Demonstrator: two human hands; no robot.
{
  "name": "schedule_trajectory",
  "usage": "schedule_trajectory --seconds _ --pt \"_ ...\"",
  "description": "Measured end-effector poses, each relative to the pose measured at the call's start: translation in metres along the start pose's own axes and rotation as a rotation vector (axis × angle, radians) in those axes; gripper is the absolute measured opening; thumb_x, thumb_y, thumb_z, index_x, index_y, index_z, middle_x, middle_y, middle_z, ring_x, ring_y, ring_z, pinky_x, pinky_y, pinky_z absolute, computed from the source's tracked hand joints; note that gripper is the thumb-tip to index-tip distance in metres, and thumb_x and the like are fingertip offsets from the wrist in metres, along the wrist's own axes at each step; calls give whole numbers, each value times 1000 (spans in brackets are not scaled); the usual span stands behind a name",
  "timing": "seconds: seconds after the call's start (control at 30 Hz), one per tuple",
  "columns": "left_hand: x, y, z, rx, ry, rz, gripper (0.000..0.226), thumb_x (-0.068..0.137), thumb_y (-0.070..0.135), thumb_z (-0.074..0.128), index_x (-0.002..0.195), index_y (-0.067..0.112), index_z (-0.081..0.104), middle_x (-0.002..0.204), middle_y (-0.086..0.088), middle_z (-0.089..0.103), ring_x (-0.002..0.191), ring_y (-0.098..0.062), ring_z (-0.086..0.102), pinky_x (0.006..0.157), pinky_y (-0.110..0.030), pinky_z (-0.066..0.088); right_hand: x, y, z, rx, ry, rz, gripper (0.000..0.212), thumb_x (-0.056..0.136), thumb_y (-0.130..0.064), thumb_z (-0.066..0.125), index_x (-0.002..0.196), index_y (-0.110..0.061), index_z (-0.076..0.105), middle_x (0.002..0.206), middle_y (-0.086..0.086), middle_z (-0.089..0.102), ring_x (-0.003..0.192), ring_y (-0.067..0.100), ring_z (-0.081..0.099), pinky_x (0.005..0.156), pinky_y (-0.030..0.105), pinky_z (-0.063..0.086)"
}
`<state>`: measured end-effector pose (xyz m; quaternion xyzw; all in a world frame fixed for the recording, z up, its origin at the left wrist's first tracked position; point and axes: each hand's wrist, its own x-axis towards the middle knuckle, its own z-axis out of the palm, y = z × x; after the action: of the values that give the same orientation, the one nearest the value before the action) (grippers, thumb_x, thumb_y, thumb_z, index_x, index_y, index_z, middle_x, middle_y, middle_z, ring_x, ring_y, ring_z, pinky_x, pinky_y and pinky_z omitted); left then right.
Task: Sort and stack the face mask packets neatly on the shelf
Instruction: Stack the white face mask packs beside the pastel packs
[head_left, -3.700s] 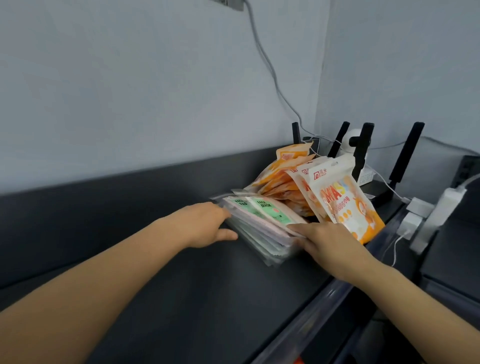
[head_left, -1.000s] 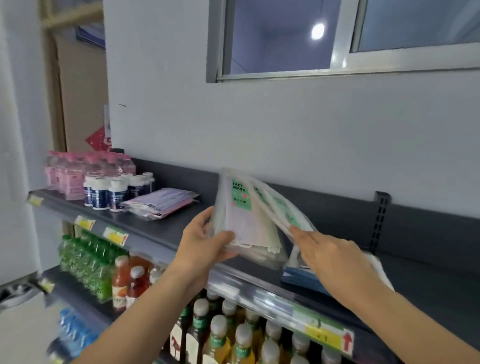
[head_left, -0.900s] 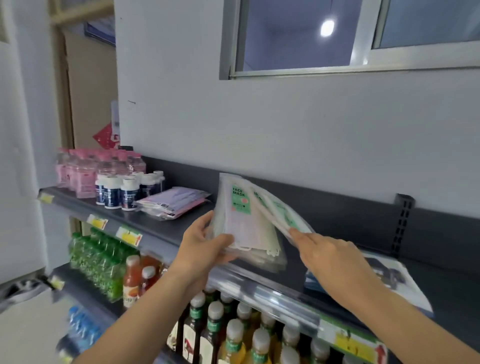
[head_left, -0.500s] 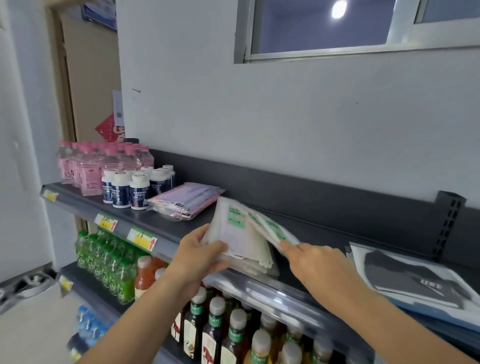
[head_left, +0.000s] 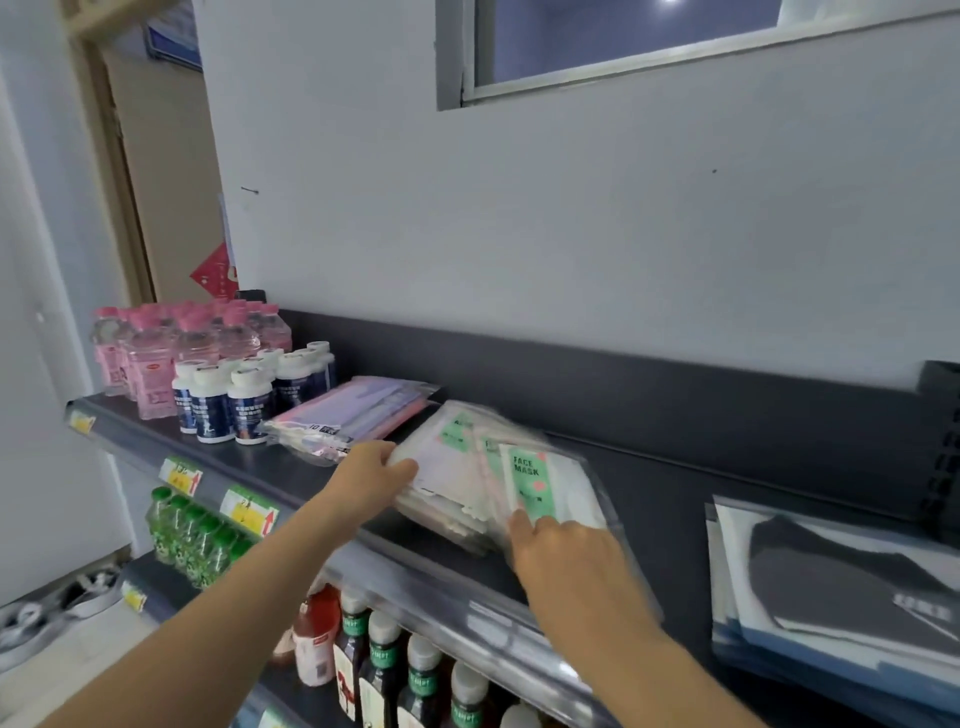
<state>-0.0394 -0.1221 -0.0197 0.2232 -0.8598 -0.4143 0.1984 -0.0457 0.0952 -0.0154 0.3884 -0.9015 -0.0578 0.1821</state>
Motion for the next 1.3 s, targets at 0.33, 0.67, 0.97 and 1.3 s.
schedule_trajectory --seconds 0.33,0.67,0.97,1.3 --pt "34 -32 8 520 -14 201 41 102 29 31 130 5 49 130 -16 57 116 -32 53 96 -36 39 12 -2 14 126 -27 4 35 92 2 35 126 -4 41 114 12 59 101 29 61 67 33 34" --pt "66 -51 -18 364 -212 383 82 82 58 51 147 14 28 148 -5 39 133 -21 39 106 -28 30 73 -37 1 9 -26 58 27 88 5 39 105 -11 52 108 12 64 96 32 62 55 31 29" --pt "69 -62 -14 136 -319 460 70 81 41 69 137 10 41 140 -12 44 132 -22 38 85 -12 25 124 -90 5 -150 -9 190 26 95 -10 42 119 -10 50 116 9 58 101 26 60 65 32 32" --pt "84 -78 -1 69 -415 588 81 85 38 65 143 50 10 159 -3 3 144 -27 18 116 -38 20 120 -77 36 462 -103 352 82 72 -49 64 143 -23 33 145 -11 34 137 15 23 113 41 24"
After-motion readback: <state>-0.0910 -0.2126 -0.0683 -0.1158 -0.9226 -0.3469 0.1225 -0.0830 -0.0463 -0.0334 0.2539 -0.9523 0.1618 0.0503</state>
